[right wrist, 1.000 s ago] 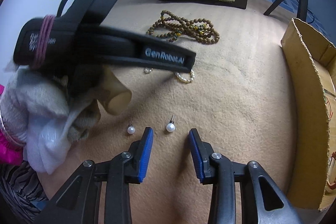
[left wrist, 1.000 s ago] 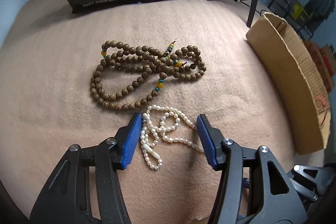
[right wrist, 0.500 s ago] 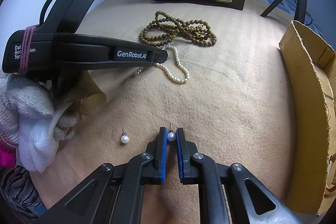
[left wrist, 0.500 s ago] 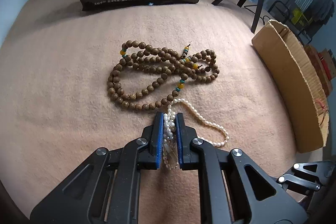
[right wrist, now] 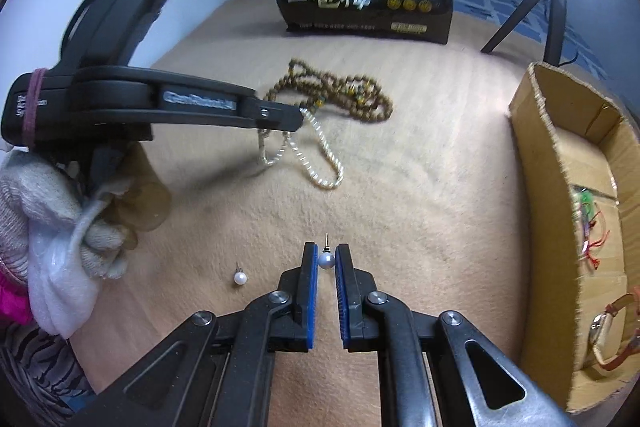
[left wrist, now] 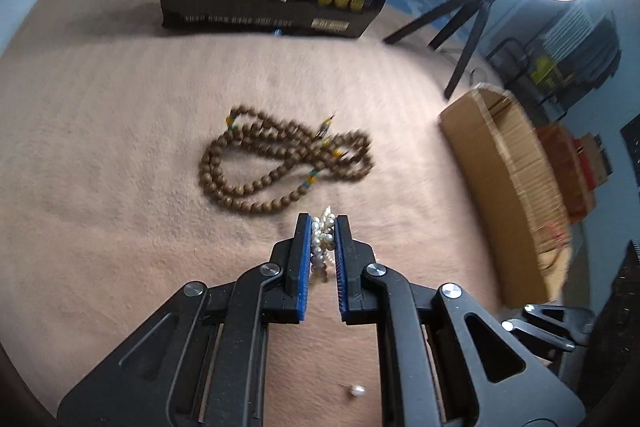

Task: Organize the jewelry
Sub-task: 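Lift pearl necklace with left tool while right lifts pearl earring, then carry necklace in left tool over box while right carries earring there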

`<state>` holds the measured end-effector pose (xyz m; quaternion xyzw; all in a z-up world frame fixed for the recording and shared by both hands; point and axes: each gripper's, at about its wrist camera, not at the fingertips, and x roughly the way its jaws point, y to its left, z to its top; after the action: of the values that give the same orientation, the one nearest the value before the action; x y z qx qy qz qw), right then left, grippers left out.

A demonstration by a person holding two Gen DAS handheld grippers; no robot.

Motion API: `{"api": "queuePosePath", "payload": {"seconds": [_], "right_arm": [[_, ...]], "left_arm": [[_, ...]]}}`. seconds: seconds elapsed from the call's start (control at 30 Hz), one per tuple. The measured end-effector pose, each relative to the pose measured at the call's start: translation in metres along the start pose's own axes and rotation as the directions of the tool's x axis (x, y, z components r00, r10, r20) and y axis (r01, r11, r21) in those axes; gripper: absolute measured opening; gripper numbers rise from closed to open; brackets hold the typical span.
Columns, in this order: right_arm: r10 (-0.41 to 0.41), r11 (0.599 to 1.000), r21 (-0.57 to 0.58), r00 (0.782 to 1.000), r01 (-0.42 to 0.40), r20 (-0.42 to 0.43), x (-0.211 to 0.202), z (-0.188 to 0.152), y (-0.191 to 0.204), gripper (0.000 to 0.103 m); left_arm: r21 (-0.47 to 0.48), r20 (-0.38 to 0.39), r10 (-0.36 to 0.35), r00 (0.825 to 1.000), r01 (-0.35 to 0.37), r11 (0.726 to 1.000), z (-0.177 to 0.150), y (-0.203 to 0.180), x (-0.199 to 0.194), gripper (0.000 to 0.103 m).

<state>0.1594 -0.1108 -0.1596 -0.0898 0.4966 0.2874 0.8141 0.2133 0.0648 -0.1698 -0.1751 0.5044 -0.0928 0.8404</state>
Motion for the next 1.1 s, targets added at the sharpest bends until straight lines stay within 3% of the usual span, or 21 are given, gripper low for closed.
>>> {"api": "queuePosePath", "payload": {"seconds": [0.33, 0.6, 1.1], "right_arm": [[-0.03, 0.999, 0.03, 0.995, 0.027, 0.096, -0.048, 0.011, -0.023, 0.006], [-0.075, 0.995, 0.073, 0.982, 0.063, 0.172, -0.085, 0.017, -0.049, 0.006], [-0.185, 0.967, 0.218, 0.955, 0.134, 0.231, -0.134, 0.012, -0.121, 0.006]], "left_arm": [[-0.018, 0.088, -0.073, 0.993, 0.074, 0.997, 0.01, -0.019, -0.047, 0.009], [0.032, 0.136, -0.119, 0.984, 0.116, 0.993, 0.015, -0.056, -0.068, 0.009], [0.177, 0.115, -0.189, 0.975, 0.167, 0.97, 0.008, -0.148, -0.058, 0.009]]}}
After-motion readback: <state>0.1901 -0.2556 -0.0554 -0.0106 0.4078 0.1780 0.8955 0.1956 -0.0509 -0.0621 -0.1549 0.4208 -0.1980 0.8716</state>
